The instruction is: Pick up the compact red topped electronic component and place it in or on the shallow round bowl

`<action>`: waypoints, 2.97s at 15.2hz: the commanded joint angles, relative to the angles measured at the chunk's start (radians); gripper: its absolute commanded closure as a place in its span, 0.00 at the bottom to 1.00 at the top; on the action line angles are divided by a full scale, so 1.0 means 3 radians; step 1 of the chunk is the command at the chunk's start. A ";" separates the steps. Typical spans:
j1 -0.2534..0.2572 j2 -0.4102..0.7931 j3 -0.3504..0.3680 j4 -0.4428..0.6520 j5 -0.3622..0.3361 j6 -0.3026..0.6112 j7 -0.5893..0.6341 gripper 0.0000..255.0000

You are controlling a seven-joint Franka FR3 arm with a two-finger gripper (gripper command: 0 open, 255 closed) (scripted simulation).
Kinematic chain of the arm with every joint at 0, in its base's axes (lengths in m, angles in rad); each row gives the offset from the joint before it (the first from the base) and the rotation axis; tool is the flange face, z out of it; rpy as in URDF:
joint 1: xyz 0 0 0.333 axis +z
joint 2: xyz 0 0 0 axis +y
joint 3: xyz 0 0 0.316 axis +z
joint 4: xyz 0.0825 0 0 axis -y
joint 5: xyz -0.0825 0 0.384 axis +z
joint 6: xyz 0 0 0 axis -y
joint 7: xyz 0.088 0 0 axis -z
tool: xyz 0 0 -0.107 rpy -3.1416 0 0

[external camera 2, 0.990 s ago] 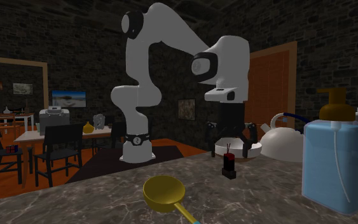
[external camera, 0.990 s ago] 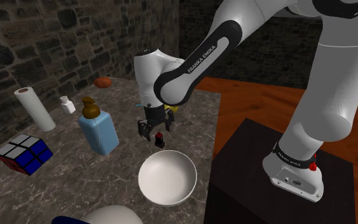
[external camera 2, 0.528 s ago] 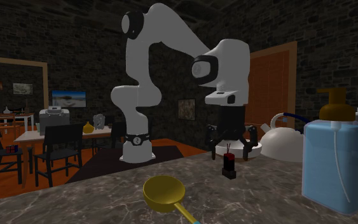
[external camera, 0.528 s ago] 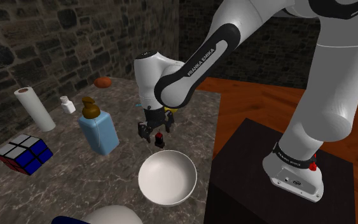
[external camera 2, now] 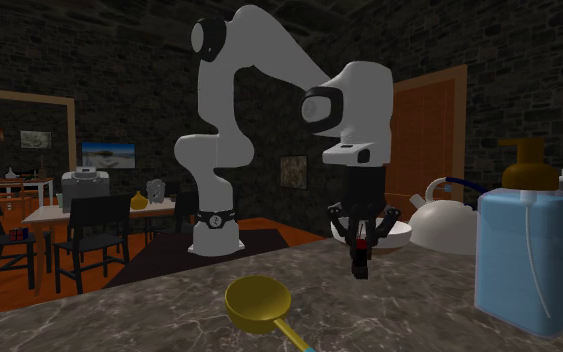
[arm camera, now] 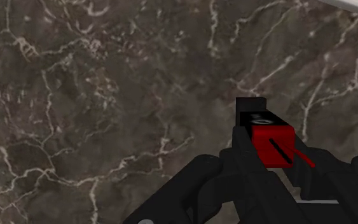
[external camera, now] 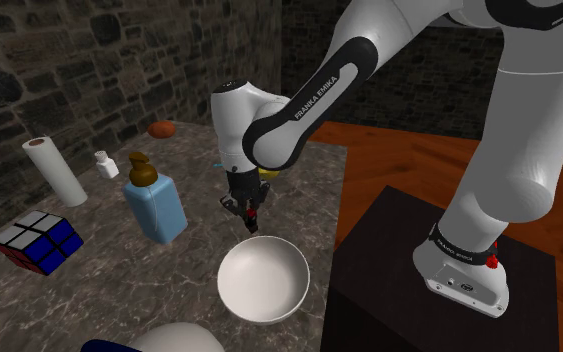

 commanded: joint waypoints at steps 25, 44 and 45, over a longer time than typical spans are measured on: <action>-0.0076 -0.0616 0.0068 0.0363 0.0354 -0.0915 -0.0227 1.00; 0.0431 -0.1161 0.0608 -0.0101 0.0752 -0.0878 0.0597 1.00; 0.0430 -0.1138 0.0613 -0.0128 0.0740 -0.0832 0.0605 1.00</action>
